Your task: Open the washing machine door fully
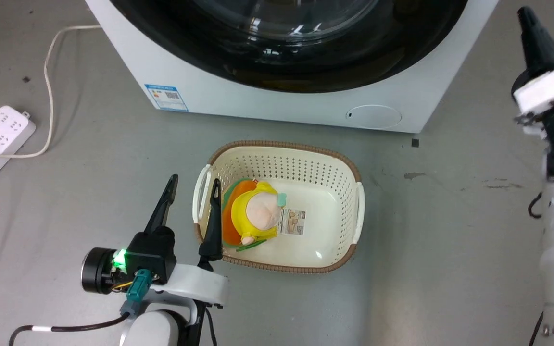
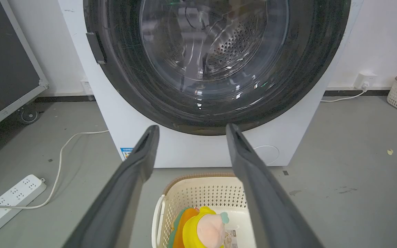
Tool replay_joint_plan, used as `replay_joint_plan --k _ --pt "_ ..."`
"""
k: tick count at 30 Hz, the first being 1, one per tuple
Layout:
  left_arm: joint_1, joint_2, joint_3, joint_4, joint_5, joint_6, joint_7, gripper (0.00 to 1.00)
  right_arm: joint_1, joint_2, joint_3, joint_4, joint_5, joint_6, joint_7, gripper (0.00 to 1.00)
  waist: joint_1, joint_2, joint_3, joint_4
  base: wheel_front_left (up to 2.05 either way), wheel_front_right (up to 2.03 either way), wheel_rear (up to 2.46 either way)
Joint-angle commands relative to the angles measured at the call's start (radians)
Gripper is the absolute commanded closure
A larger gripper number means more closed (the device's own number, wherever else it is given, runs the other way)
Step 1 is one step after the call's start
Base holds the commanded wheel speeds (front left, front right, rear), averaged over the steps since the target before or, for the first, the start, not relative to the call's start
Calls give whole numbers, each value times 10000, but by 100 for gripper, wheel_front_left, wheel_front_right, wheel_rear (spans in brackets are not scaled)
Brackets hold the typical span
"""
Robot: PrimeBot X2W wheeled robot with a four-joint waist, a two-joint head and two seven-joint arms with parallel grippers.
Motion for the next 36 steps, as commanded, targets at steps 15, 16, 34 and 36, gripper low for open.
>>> replay_joint_plan --k 15,16,34,36 --pt "-575 22 -490 -68 -280 274 -391 0 -3357 -530 -1314 3107 958 -4 1759 100 -1 -1 872 519 0 0 0" --pt "-606 22 -520 -66 -297 289 -412 0 -3564 -591 -1410 3333 1008 -4 1870 100 -1 -1 928 560 0 0 0" --pt "-1091 26 -1040 -71 -513 541 -788 0 -7139 -1506 -2739 7033 1869 -5 3601 100 -1 -1 1816 1077 0 0 0" --pt "-1152 27 -1104 -73 -537 568 -830 0 -7435 -1566 -2846 7312 1966 -5 3778 100 -1 -1 1902 1122 0 0 0"
